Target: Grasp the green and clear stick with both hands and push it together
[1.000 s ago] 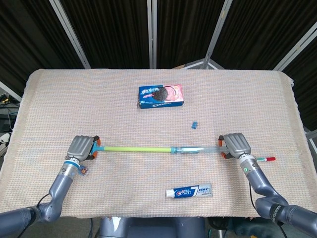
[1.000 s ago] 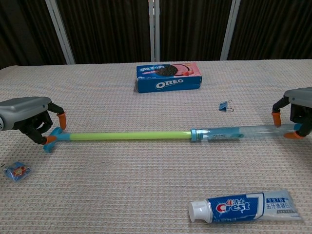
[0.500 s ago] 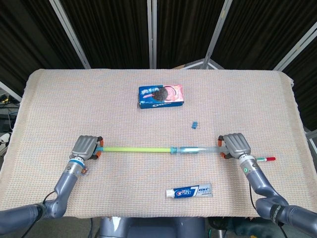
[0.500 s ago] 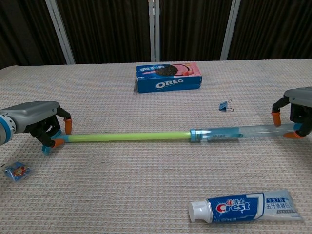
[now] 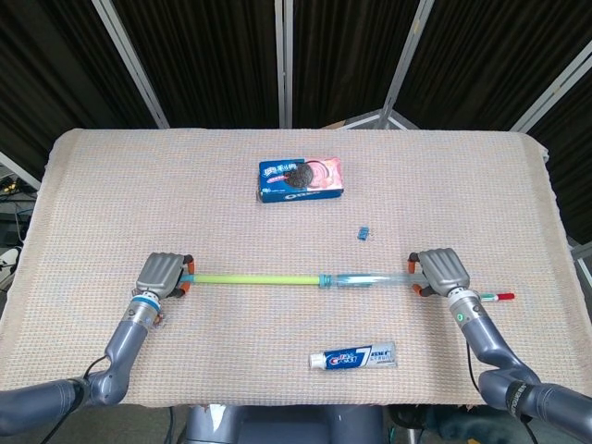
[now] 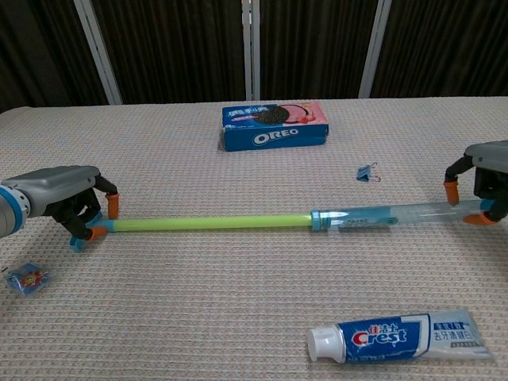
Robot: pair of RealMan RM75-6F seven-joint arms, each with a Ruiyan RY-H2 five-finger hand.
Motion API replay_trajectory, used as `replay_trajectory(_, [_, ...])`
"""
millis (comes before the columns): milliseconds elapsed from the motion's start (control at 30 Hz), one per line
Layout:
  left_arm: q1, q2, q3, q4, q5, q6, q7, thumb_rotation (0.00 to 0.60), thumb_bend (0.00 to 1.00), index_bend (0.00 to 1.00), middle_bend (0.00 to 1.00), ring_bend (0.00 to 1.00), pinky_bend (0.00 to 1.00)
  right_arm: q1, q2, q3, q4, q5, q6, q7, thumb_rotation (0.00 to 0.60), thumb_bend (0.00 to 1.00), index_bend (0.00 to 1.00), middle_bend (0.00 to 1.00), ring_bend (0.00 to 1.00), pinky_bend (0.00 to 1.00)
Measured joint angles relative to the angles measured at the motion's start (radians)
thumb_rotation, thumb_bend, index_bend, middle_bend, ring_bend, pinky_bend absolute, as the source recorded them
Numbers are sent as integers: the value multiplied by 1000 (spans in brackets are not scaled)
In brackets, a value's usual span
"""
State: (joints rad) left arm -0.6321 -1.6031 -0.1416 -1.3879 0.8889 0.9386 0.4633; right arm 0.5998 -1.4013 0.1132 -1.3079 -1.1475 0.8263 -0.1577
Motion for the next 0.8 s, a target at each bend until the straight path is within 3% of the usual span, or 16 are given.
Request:
replay_trajectory(367, [-4, 54, -41, -109, -13, 30, -37, 600, 448, 638, 821, 808, 950, 17, 42, 31, -104, 35, -9, 4, 600, 320, 659, 1000, 1000, 1000])
replay_trajectory(800, [-44, 64, -68, -170, -56, 42, -26, 600, 448, 638, 821, 808, 950, 66, 60, 67, -215, 164, -6, -79, 600, 321, 662, 1000, 1000, 1000])
